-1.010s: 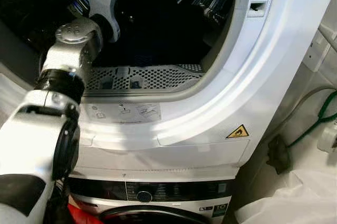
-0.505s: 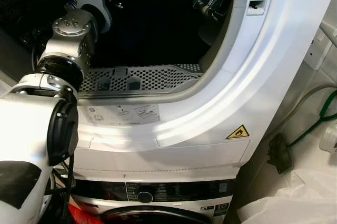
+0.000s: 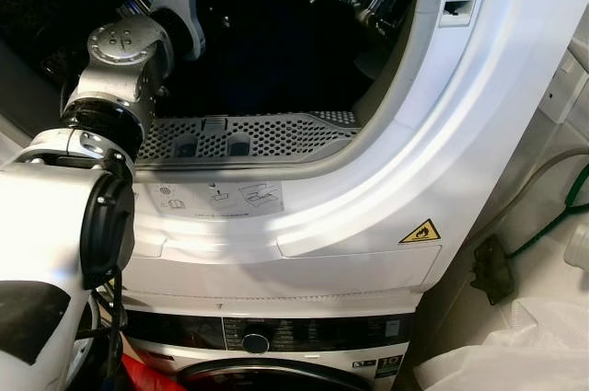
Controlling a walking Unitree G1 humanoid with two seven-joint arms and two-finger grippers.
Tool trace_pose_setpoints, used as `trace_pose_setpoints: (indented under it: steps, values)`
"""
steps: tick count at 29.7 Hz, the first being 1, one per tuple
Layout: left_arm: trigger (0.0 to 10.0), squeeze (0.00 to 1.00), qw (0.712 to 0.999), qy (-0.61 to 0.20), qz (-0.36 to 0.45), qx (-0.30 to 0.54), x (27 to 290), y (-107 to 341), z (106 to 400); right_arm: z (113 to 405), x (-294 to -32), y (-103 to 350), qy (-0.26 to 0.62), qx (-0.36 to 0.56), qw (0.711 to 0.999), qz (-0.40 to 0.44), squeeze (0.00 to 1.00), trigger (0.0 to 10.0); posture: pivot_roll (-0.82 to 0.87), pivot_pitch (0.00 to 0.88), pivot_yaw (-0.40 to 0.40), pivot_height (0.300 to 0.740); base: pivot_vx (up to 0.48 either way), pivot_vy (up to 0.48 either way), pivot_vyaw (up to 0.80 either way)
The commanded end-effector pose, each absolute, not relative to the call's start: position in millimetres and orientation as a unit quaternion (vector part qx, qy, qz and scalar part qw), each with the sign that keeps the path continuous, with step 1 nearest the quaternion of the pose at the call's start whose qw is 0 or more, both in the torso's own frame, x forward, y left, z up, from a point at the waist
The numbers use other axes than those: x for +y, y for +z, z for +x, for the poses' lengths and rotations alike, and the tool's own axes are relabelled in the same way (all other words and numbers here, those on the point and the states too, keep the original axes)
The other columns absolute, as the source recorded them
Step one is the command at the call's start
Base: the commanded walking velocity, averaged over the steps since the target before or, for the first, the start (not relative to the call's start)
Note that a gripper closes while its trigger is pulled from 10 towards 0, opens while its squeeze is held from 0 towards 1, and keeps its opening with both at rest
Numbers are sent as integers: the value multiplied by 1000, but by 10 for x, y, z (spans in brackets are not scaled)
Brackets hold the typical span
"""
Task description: Clothes washing
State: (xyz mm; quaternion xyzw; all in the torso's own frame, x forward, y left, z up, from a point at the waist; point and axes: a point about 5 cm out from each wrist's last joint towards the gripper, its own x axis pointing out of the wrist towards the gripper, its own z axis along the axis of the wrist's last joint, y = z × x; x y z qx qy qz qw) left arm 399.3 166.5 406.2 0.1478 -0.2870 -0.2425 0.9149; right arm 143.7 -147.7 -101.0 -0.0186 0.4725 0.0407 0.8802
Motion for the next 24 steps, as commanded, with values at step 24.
trace_pose_setpoints:
  steps: [24]
  values:
    - [10000, 0, 746, -243, 332, -523, 1419, 4044, 2862, 1687, -1386, -921, 73, 456, 886, -32, 0, 10000, 106, 0, 80, 740, 0, 0, 0]
